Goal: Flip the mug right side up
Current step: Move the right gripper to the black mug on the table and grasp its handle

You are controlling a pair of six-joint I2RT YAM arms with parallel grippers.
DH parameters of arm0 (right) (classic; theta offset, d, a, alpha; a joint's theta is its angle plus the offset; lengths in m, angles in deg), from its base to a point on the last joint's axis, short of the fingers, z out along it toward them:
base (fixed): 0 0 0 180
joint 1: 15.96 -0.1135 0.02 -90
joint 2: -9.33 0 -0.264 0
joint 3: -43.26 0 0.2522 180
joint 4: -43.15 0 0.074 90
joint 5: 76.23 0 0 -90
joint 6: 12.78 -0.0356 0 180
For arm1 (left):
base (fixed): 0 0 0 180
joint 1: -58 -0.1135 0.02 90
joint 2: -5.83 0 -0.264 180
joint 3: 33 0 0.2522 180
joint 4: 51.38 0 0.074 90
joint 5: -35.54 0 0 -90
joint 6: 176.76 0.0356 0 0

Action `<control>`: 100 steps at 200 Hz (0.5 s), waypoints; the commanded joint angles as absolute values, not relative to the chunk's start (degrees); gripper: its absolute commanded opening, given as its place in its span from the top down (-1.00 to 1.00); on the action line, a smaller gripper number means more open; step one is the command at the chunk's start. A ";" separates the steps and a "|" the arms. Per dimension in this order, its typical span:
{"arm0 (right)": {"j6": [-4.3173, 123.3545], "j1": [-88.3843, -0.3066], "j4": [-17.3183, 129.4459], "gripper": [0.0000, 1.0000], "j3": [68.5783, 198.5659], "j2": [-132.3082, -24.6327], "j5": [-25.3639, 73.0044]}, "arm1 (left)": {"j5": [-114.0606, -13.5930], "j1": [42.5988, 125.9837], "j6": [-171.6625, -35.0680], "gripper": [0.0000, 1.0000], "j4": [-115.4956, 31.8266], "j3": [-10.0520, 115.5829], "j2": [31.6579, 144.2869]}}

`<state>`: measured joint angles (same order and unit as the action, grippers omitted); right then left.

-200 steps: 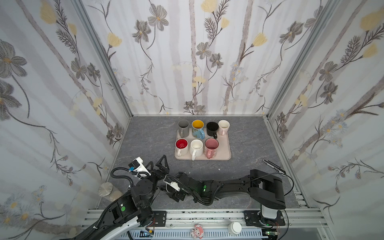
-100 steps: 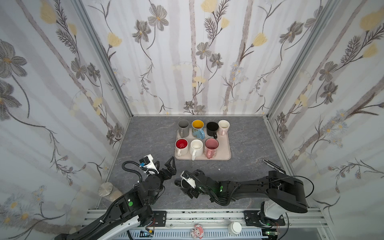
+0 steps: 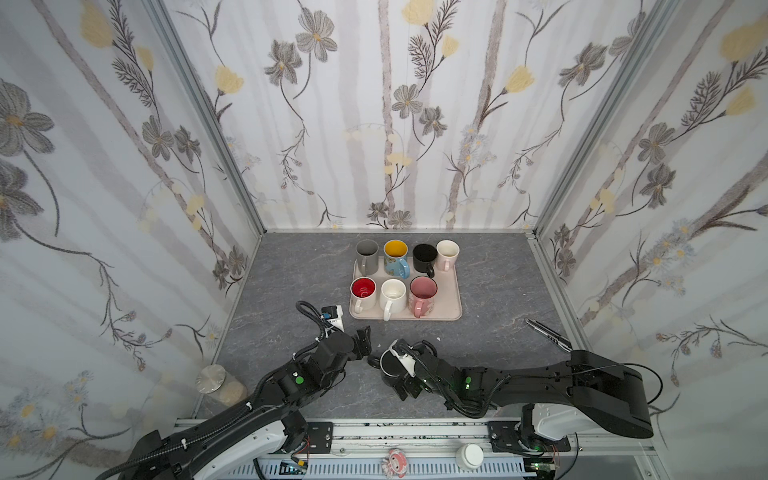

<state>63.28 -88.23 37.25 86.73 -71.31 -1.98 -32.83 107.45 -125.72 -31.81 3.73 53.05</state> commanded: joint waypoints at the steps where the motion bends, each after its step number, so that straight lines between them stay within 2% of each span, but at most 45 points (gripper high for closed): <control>1: 61.00 -87.35 37.84 -1.00 85.47 -69.35 -5.24 | -35.97 107.30 -125.02 -0.75 -35.76 4.41 57.15; 36: 57.66 -85.07 39.72 -1.00 82.62 -64.97 -8.07 | -37.82 107.22 -124.73 -0.71 -37.90 4.15 61.37; 100: 50.63 -80.14 43.03 -0.97 78.84 -56.53 -9.66 | -44.01 107.31 -121.95 -0.69 -43.39 2.48 62.43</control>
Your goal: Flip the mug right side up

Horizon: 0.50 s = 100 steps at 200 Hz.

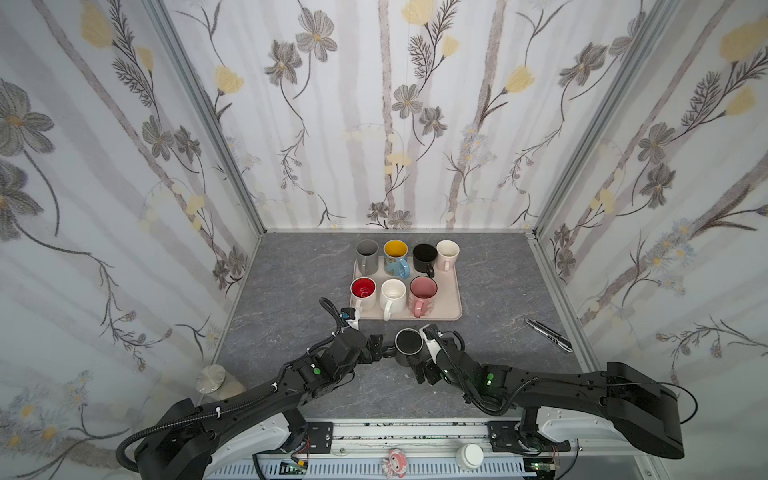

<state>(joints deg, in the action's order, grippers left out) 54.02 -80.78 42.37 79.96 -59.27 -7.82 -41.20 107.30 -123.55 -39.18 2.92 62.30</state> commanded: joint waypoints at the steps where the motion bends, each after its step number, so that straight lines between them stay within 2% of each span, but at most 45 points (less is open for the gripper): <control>1: 50.61 -80.13 43.03 -0.97 78.78 -56.34 -9.68 | -44.09 107.35 -121.84 -0.69 -43.49 2.48 62.43; 60: 50.37 -78.11 42.36 -0.97 76.16 -48.65 -9.22 | -53.29 110.10 -119.81 -0.68 -60.30 -3.25 61.89; 100: 50.24 -76.28 43.47 -0.97 75.63 -46.69 -8.67 | -54.44 111.46 -116.92 -0.64 -64.96 -2.95 65.55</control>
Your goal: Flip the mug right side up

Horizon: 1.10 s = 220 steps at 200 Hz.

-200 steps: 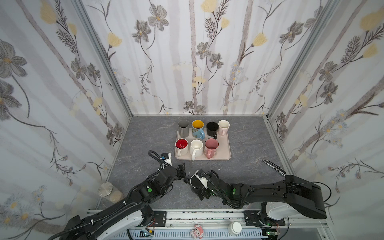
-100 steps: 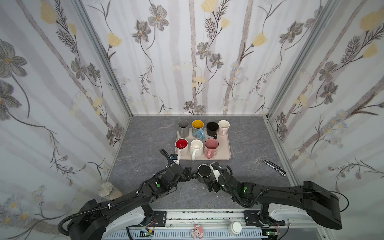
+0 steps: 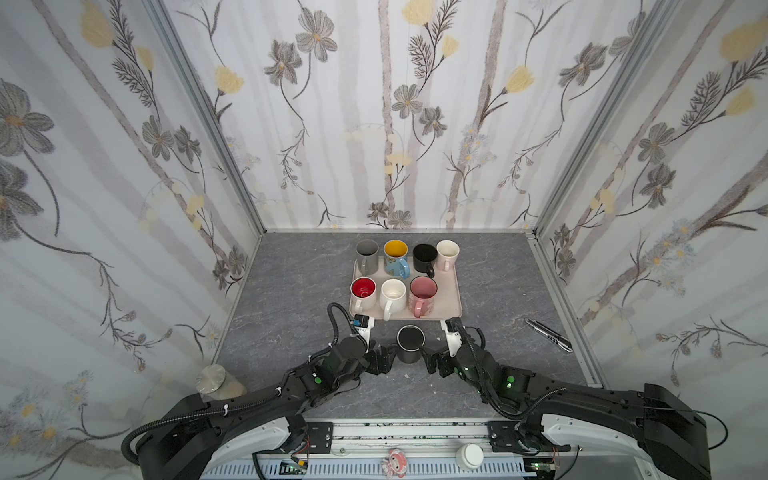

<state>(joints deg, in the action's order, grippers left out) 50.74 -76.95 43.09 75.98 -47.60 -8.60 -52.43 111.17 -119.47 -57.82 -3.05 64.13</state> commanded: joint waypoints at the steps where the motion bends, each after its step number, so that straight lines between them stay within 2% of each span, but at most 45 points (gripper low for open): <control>1: 50.24 -76.27 43.47 -0.97 75.60 -46.63 -8.66 | -54.49 111.49 -116.87 -0.63 -65.09 -2.96 65.62; 15: 50.24 -75.83 43.81 -0.97 75.43 -45.84 -8.88 | -55.74 111.53 -116.66 -0.58 -67.13 -3.15 66.96; 76: 50.32 -73.94 44.45 -0.97 74.95 -43.54 -8.99 | -58.07 114.45 -117.63 -0.08 -68.42 -3.15 70.05; 96: 50.19 -73.48 44.17 -0.97 74.53 -42.73 -9.17 | -57.32 116.09 -118.45 0.03 -66.89 -3.21 69.14; 150: 49.63 -72.56 44.08 -0.97 73.80 -41.14 -8.95 | -46.88 119.99 -115.58 -0.02 -52.76 0.64 66.01; 190: 49.56 -72.22 43.93 -0.97 73.50 -40.82 -8.60 | -42.89 121.95 -111.76 0.00 -47.05 5.10 70.20; 220: 49.36 -72.04 43.81 -0.97 73.22 -40.26 -8.52 | -40.43 123.83 -109.26 0.11 -46.06 7.92 74.84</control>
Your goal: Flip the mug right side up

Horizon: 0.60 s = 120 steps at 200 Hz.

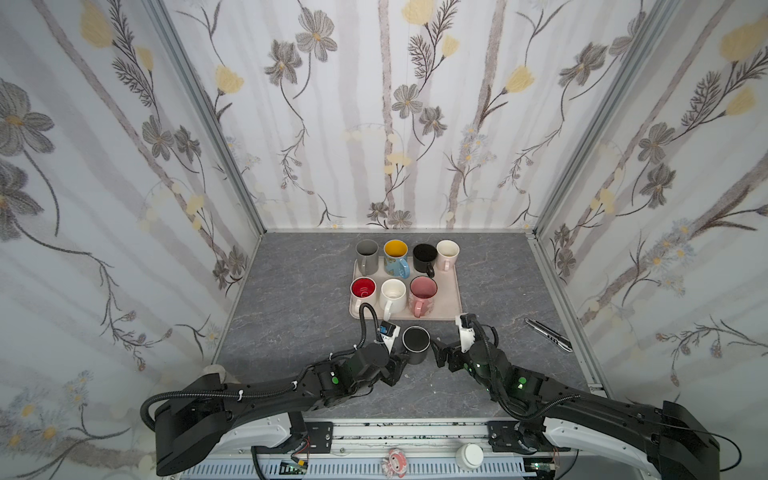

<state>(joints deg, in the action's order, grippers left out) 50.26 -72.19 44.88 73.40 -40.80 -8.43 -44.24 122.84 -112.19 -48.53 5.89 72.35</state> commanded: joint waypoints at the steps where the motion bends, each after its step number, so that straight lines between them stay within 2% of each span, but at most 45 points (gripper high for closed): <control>1: 49.36 -72.04 43.82 -0.97 73.20 -40.25 -8.50 | -40.32 123.88 -109.17 0.11 -46.06 7.96 74.92; 42: 49.10 -71.73 43.96 -0.97 73.02 -39.72 -8.14 | -37.76 124.80 -106.25 0.35 -46.07 10.62 79.41; 92: 48.84 -71.51 44.08 -0.98 72.84 -39.00 -8.03 | -36.38 124.95 -104.26 0.42 -46.49 11.92 82.74; 120: 48.77 -71.42 44.21 -0.97 72.81 -38.75 -7.95 | -35.52 125.04 -103.32 0.64 -47.49 11.93 82.75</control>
<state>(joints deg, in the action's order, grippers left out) 49.62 -71.45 44.97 72.94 -39.07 -7.60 -37.68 124.98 -104.45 -46.22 11.40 82.71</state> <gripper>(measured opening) 0.987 0.209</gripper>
